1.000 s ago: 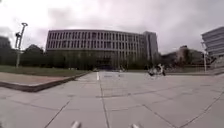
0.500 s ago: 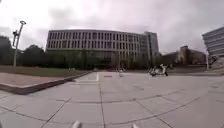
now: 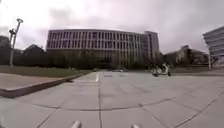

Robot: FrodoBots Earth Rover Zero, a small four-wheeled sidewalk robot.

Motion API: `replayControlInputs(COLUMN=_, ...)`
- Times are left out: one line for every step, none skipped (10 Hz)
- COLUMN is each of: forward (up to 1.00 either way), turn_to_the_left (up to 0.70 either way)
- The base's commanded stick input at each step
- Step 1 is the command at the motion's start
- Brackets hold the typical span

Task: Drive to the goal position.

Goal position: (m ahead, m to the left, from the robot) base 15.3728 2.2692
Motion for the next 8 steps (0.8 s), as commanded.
replayControlInputs(forward=0.7, turn_to_the_left=0.0)
replayControlInputs(forward=0.7, turn_to_the_left=0.0)
replayControlInputs(forward=0.7, turn_to_the_left=0.0)
replayControlInputs(forward=0.7, turn_to_the_left=0.0)
replayControlInputs(forward=0.7, turn_to_the_left=0.0)
replayControlInputs(forward=0.7, turn_to_the_left=0.0)
replayControlInputs(forward=0.7, turn_to_the_left=0.0)
replayControlInputs(forward=0.7, turn_to_the_left=0.0)
